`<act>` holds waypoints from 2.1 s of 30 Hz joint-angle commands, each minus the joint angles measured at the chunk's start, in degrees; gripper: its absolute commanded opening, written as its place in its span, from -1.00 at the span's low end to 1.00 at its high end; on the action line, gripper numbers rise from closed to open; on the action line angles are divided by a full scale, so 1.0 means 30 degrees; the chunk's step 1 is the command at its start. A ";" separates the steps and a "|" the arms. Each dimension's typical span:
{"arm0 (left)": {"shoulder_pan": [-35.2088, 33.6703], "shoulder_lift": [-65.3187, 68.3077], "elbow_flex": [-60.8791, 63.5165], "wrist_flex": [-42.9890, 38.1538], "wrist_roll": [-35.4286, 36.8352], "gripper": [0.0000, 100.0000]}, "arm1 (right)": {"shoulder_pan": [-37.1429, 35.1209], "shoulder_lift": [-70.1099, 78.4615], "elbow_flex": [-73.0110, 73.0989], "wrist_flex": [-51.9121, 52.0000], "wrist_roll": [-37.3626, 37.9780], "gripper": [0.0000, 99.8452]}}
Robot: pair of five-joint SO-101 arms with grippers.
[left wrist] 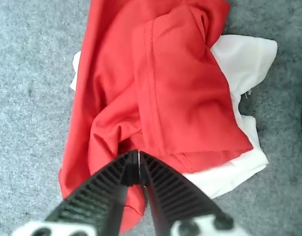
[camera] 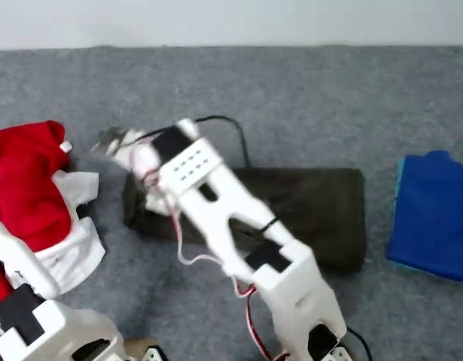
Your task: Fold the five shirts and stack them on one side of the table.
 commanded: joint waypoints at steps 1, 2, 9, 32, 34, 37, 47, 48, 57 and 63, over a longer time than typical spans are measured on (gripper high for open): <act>0.0440 -0.1026 -0.0132 -0.0410 -0.0117 -0.97 | -0.0659 0.0454 -0.0821 0.0161 -0.0147 -0.96; 0.0586 -0.1026 -0.0132 -0.0410 -0.0117 -0.97 | -0.0659 0.0864 -0.0821 -0.0190 -0.0117 -0.96; 0.0850 -0.1026 -0.0132 -0.0440 -0.0117 -0.97 | 0.1480 0.3502 -0.1114 -0.5289 0.3516 -0.98; 0.0850 -0.1260 -0.0132 0.0381 -0.0029 -0.97 | 0.1978 0.2418 -0.4161 0.1538 0.0674 -0.98; 0.0850 -0.1260 -0.0132 0.0674 -0.0029 -0.97 | 0.2418 0.1919 -0.3458 0.1509 0.0205 -0.98; 0.0762 -0.1260 -0.0161 0.0762 0.0000 -0.97 | 0.2945 0.1304 -0.1172 0.1509 0.0147 -0.98; 0.0850 -0.1260 -0.0132 0.0762 0.0000 -0.97 | 0.3883 0.1480 0.4571 0.1304 0.0117 -0.98; 0.0850 -0.1260 -0.0132 0.0762 0.0000 -0.97 | 0.4029 0.1597 0.4630 0.1363 0.0117 -0.98; 0.0850 -0.1260 -0.0132 0.0762 0.0000 -0.97 | 0.5436 -0.2564 0.4601 0.1451 -0.1055 -0.98; 0.0850 -0.1260 -0.0161 0.0703 0.0000 -0.97 | 0.8659 -0.6198 0.5744 0.1509 -0.3311 -0.97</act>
